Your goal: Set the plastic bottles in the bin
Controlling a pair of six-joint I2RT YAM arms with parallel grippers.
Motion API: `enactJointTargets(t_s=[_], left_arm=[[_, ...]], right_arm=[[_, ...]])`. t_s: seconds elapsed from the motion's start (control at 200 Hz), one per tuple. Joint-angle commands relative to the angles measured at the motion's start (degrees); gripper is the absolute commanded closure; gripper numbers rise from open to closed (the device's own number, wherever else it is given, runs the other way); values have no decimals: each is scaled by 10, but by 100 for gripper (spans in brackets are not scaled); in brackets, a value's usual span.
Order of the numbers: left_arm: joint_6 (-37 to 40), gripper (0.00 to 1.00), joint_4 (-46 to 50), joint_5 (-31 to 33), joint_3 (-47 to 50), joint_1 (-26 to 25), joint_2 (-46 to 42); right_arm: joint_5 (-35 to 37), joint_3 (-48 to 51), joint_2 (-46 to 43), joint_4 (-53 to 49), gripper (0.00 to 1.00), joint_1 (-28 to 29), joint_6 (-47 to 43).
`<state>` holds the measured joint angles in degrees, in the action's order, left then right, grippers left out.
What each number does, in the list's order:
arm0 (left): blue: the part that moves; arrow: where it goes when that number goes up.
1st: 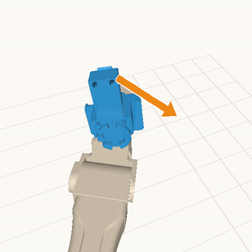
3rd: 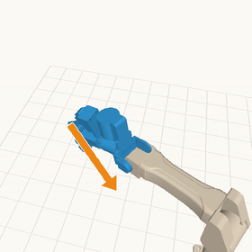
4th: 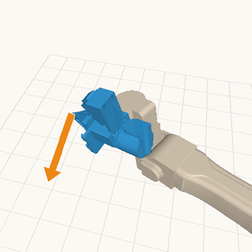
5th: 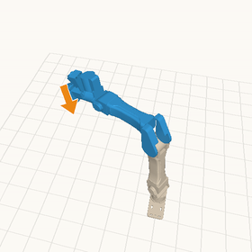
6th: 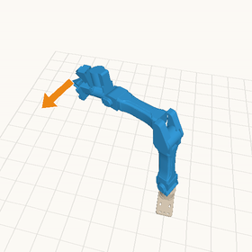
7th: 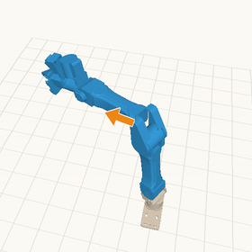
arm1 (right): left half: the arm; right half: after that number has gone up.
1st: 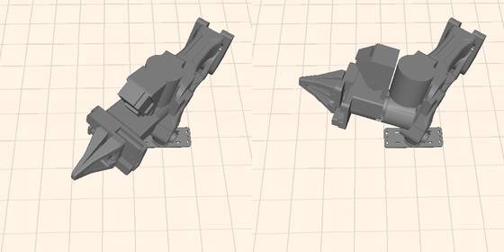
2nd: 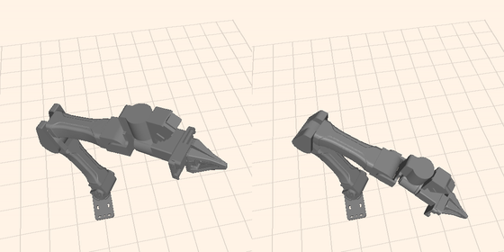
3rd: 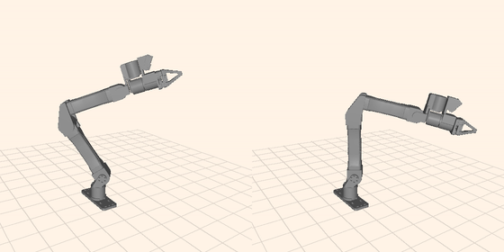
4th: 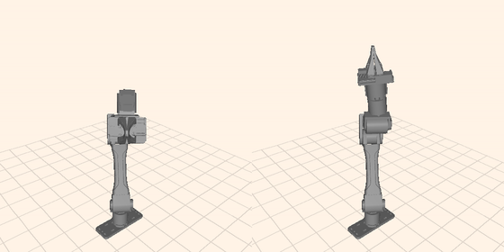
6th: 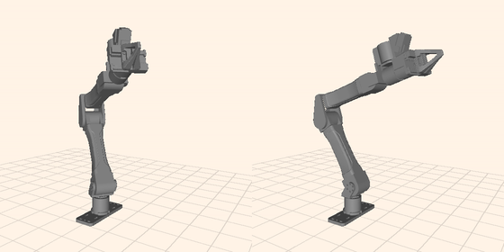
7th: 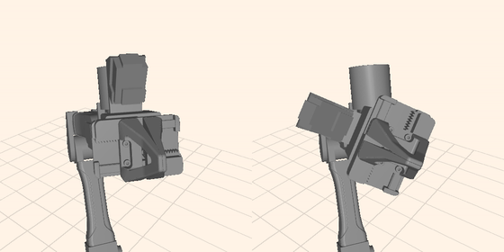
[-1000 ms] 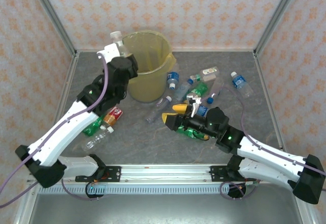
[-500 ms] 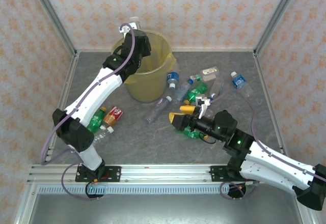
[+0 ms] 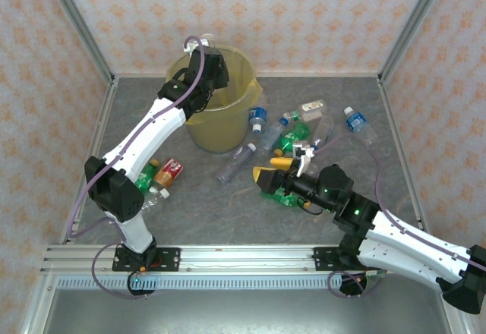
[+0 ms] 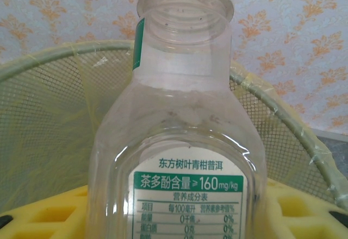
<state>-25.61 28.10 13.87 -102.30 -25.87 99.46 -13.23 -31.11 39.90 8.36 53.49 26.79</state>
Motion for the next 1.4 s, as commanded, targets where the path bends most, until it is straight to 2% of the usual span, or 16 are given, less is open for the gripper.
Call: enactJointTargets(t_s=[0.0,0.04,0.17,0.235,0.29,0.571,0.971,1.071,1.201,1.396], left_arm=[[-2,48,17,-7,-7,1,-18],[-2,42,20,-8,-7,0,-20],[-3,14,27,-1,2,0,-38],[0,9,22,-3,18,0,-53],[4,1,17,-9,31,1,-66],[-1,1,-14,-15,140,0,-169],[-42,2,-102,-46,409,1,-406],[-57,2,-113,-67,484,1,-460],[-76,1,-158,-131,590,-7,-519],[-107,1,-215,-139,695,-70,-568]], right_arm=[[13,0,-3,4,0,4,7],[15,1,-3,3,0,3,8],[19,5,-2,3,0,3,11],[22,6,1,3,0,3,14],[24,7,6,5,0,4,17],[33,6,49,22,0,4,35],[103,4,95,1,0,4,83],[154,-1,109,-50,0,3,108],[178,0,121,-107,0,4,94],[215,0,124,-220,0,3,77]])
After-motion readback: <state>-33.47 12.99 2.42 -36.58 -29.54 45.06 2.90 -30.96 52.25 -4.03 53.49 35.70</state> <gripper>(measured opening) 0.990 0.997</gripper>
